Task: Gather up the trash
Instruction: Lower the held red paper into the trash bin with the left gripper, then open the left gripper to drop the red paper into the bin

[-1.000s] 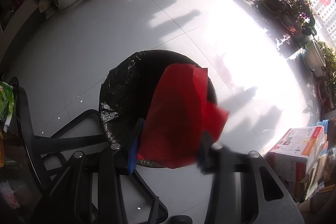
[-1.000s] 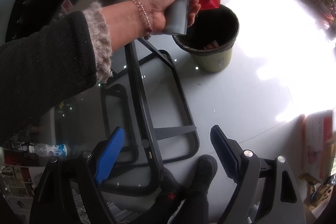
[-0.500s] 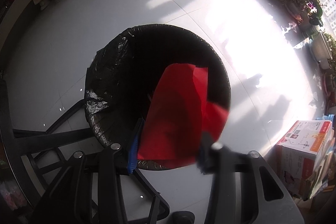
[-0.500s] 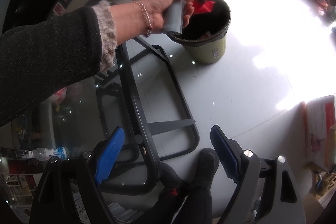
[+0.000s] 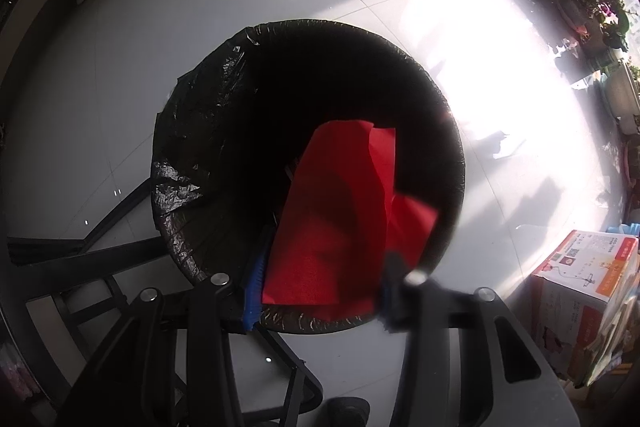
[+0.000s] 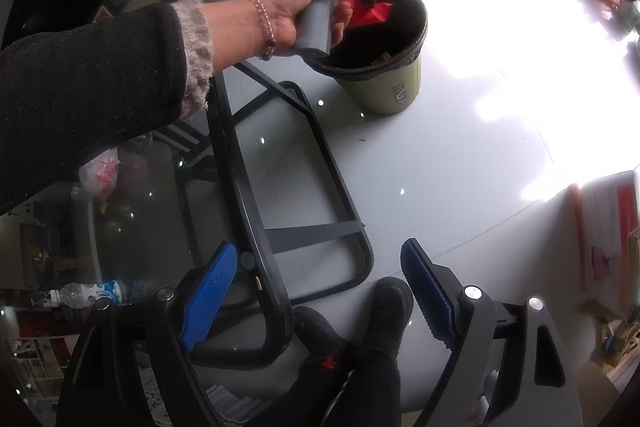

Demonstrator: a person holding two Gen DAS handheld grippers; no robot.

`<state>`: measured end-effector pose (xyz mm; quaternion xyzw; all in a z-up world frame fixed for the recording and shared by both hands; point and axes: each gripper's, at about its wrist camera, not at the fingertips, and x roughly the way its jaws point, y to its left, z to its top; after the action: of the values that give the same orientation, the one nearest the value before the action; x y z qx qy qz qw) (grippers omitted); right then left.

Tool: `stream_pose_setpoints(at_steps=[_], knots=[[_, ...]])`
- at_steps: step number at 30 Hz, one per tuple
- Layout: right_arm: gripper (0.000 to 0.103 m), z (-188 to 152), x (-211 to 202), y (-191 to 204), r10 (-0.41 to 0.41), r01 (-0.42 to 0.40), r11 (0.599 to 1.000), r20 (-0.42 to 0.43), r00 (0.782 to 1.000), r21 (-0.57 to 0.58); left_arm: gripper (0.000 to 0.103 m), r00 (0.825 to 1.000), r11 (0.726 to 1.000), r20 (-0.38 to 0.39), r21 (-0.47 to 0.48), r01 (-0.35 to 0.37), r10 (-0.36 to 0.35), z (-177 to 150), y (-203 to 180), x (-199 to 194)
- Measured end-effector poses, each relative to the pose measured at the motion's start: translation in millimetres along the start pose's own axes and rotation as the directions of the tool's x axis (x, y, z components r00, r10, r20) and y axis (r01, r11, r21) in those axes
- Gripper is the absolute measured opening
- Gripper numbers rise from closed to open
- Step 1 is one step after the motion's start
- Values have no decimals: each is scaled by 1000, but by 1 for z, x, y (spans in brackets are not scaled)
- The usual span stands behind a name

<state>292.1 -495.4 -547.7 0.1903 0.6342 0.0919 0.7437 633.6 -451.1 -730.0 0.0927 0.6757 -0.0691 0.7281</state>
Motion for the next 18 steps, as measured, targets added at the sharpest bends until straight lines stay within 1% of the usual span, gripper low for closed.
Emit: stream_pose_setpoints(at_steps=[8,9,11,12,13,18], knots=[[81,-2,2,-2,-1,2,1000,-9,1000,11,46,1000,1000,-9,-1,3,-3,0,-1,4],[81,-2,2,-2,-2,2,1000,-10,1000,9,47,1000,1000,-12,-2,5,-5,0,0,4],[81,-2,2,-2,-3,3,1000,-9,1000,5,56,1000,1000,-8,-10,-4,3,0,2,5],[81,-1,2,-2,-3,3,1000,-8,1000,5,63,1000,1000,-2,-18,-6,6,1,4,4],[81,-1,2,-2,-4,4,1000,-7,1000,5,66,1000,1000,5,-26,0,1,1,5,2],[81,-1,4,-3,-4,4,1000,-5,1000,14,66,1000,1000,1,-30,6,-6,3,7,2]])
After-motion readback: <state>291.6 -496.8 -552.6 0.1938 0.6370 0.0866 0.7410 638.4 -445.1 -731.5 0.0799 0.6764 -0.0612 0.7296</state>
